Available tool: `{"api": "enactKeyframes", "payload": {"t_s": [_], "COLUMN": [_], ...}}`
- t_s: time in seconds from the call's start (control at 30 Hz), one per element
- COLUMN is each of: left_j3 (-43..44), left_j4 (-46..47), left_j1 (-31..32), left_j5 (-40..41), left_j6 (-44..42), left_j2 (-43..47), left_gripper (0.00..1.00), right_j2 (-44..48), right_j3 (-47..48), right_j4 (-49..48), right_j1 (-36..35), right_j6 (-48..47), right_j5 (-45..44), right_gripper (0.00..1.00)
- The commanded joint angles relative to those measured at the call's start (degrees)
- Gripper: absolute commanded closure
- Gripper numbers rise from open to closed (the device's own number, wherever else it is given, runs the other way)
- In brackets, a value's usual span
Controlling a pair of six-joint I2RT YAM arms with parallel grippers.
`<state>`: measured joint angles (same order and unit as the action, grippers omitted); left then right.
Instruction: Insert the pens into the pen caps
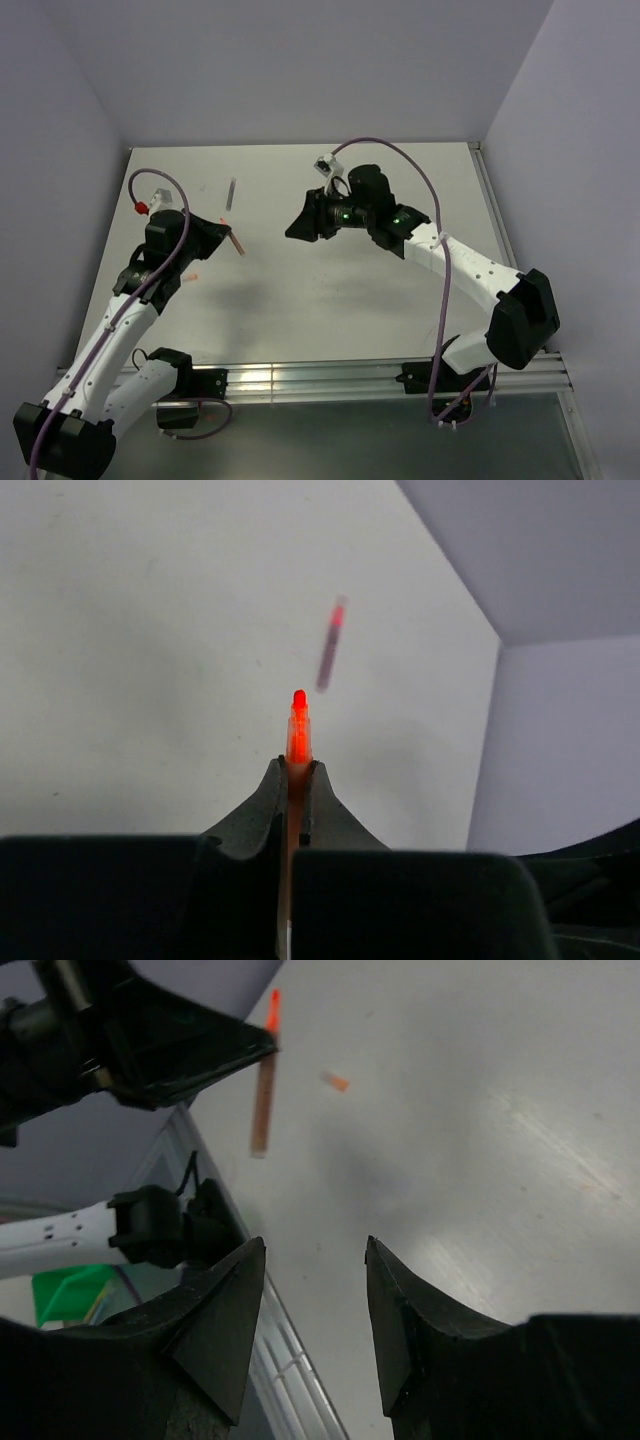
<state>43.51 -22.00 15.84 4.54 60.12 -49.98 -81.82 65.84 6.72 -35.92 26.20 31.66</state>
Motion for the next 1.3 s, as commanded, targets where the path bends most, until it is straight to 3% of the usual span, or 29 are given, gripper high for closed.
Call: {"api": "enactKeyframes", "payload": {"t_s": [0.0, 0.27, 0.5, 0.9, 1.27], "left_j3": [0.27, -2.28, -2.28, -2.99, -2.72], "left_j4": [10.21, 23.65, 28.84, 32.11, 33.6], "left_j1": [1.3, 5.25, 7.37, 11.06, 12.11], "left_j5": [-7.61, -12.44, -15.08, -13.59, -12.71], "left_j6": [-4.74, -4.05, -3.87, -2.11, -1.67], "left_j2": [1.9, 5.24, 4.36, 1.9, 0.85], "left_gripper": [1.0, 1.0, 1.0, 1.0, 1.0], "right_j2": [2.63, 1.49, 0.26, -1.67, -1.5], "right_j3": [0.78, 1.3, 3.24, 3.94, 3.41], "right_j4": [-6.55, -11.47, -11.2, -12.96, -12.79], "right_j1": [-3.97, -7.84, -9.17, -9.87, -9.96], "right_j6": [2.54, 6.85, 7.91, 10.37, 10.98], "right_j5": [3.59, 0.6, -1.6, -3.18, -3.09], "right_gripper": [0.47, 0.42, 0.41, 0.42, 0.51]}}
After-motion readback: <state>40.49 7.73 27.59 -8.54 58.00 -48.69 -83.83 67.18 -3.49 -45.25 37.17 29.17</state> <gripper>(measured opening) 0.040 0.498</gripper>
